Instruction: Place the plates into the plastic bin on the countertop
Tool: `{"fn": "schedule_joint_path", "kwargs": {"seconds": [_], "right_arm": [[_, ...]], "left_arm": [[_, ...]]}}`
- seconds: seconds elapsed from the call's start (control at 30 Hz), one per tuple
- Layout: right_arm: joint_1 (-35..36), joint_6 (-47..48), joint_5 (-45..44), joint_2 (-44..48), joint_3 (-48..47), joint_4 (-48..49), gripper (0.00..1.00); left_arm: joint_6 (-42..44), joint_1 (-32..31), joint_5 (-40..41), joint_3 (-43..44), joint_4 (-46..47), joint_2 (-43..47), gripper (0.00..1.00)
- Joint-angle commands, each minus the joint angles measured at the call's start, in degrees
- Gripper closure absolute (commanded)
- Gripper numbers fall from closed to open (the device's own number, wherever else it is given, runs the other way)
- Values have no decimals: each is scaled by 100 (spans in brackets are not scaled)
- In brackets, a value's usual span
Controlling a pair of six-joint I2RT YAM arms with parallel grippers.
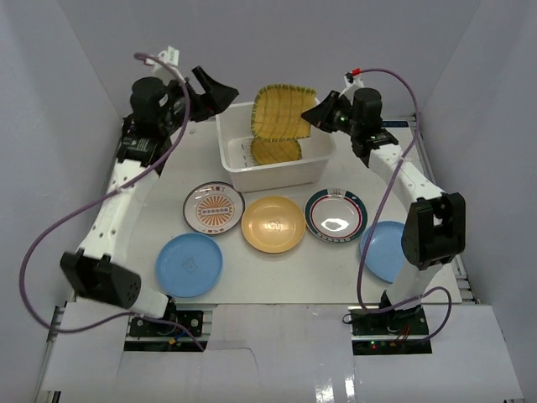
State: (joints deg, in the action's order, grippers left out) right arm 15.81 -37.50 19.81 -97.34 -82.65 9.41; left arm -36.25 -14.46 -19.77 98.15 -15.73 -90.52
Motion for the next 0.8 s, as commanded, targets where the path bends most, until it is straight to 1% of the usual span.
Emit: {"fn": "schedule_joint_path", "kwargs": {"seconds": [0.0, 0.07, 0.1, 0.13, 0.2, 0.23, 0.3, 0.37, 0.4, 0.47, 0.57, 0.6, 0.67, 0.7, 0.77], "right_arm": [[378, 418, -13, -486, -892, -228, 92], [518, 453, -4, -933, -1138, -431, 92], [554, 462, 5, -1093, -1348, -483, 92], [572, 462, 49, -1399, -1472, -614, 92], [625, 445, 110, -1673, -1780, -721, 92], [660, 427, 137, -1918, -1876, -817, 92], [686, 384, 163, -2130, -2070, -870, 92], [748, 401, 41, -2307, -2141, -923, 92], [756, 401, -3, -2359, -2185, -932, 91], [757, 427, -82, -2456, -2220, -1115, 88], [774, 550, -381, -2474, -2220, -1309, 75], [774, 594, -538, -2474, -2220, -1371, 61], [783, 743, -636, -2395, -2203, -1477, 46], [783, 787, -750, -2343, -2168, -1460, 33], [827, 988, -821, -2167, -2088, -1425, 21]], "left_arm": [[355, 214, 667, -1467, 17, 938, 2], [487, 277, 868, -2086, -88, 1464, 2], [496, 355, 939, -2342, -176, 1606, 3], [531, 391, 975, -2840, -272, 1747, 3], [558, 488, 1141, -3465, -413, 2090, 3], [601, 540, 1229, -3634, -457, 2178, 3], [654, 628, 1631, -3925, -562, 2354, 3], [707, 698, 1853, -4259, -616, 2416, 4], [716, 716, 2115, -4347, -651, 2425, 4], [716, 795, 2240, -4550, -669, 2373, 4], [672, 874, 2311, -4629, -774, 2171, 4], [672, 892, 2302, -4621, -870, 2109, 4], [663, 927, 2285, -4612, -1045, 2030, 4], [672, 945, 2285, -4647, -1073, 2038, 4], [759, 971, 2197, -4778, -1125, 2152, 4]]}}
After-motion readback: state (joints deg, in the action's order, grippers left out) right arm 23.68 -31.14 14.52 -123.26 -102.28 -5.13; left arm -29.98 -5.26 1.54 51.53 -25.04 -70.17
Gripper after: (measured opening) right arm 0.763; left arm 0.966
